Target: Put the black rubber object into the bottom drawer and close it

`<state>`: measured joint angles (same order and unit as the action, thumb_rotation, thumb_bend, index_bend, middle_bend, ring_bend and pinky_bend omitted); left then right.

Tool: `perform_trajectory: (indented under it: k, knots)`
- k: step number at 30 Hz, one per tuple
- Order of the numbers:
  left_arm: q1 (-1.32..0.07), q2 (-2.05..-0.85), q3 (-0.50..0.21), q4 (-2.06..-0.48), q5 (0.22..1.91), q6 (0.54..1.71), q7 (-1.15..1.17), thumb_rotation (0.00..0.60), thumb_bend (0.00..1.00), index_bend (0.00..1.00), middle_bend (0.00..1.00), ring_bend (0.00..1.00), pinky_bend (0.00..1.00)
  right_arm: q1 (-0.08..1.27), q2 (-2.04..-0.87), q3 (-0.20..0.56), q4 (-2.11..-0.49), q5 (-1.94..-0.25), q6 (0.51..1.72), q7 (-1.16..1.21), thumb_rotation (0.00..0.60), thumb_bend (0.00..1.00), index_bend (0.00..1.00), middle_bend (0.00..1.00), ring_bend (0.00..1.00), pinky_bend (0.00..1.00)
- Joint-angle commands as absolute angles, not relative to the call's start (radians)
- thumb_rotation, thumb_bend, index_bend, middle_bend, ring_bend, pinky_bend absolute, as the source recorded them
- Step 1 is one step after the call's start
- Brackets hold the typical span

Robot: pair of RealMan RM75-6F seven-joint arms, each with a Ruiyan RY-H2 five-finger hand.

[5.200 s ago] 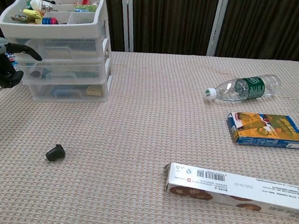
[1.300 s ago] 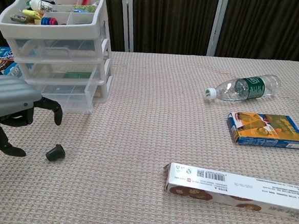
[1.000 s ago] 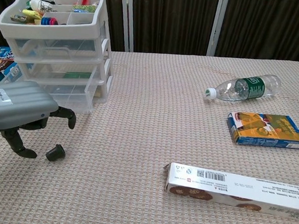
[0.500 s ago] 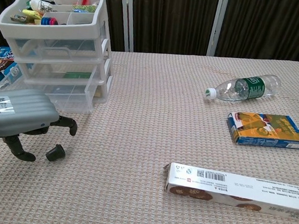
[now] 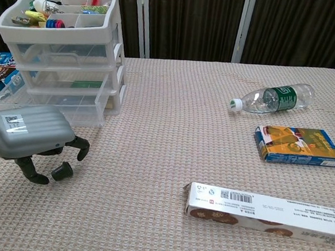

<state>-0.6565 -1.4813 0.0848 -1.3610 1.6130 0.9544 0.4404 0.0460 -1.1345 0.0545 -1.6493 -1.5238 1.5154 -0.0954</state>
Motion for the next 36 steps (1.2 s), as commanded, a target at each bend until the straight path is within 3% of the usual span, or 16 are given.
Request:
perform_trajectory:
  k: [1,8,25,32,36]
  knots:
    - [-0.656,-1.486,0.086,-1.355,1.615,0.954,0.445,0.600,0.13,0.49,1.00,0.91,0.80,0.046,-1.134,0.055,-1.649,-1.524,1.516,-0.095,0.600,0.02,0.05,0.00,0.00,0.00]
    - [-0.650,-1.485,0.089,-1.359,1.611,0.956,0.430,0.600,0.29,0.59,1.00,0.91,0.80,0.045,-1.136,0.055,-1.649,-1.524,1.517,-0.096,0.600,0.02,0.05,0.00,0.00,0.00]
    - [-0.651,-1.445,0.094,-1.416,1.654,0.998,0.421,0.600,0.31,0.63,1.00,0.91,0.80,0.045,-1.135,0.056,-1.649,-1.522,1.517,-0.097,0.600,0.02,0.05,0.00,0.00,0.00]
    - [-0.655,-1.329,0.075,-1.539,1.704,1.075,0.440,0.600,0.31,0.63,1.00,0.91,0.80,0.045,-1.134,0.055,-1.651,-1.523,1.517,-0.098,0.600,0.02,0.05,0.00,0.00,0.00]
    - [-0.660,-1.270,0.029,-1.592,1.671,1.095,0.425,0.600,0.34,0.63,1.00,0.91,0.80,0.044,-1.135,0.054,-1.652,-1.526,1.519,-0.100,0.600,0.02,0.05,0.00,0.00,0.00]
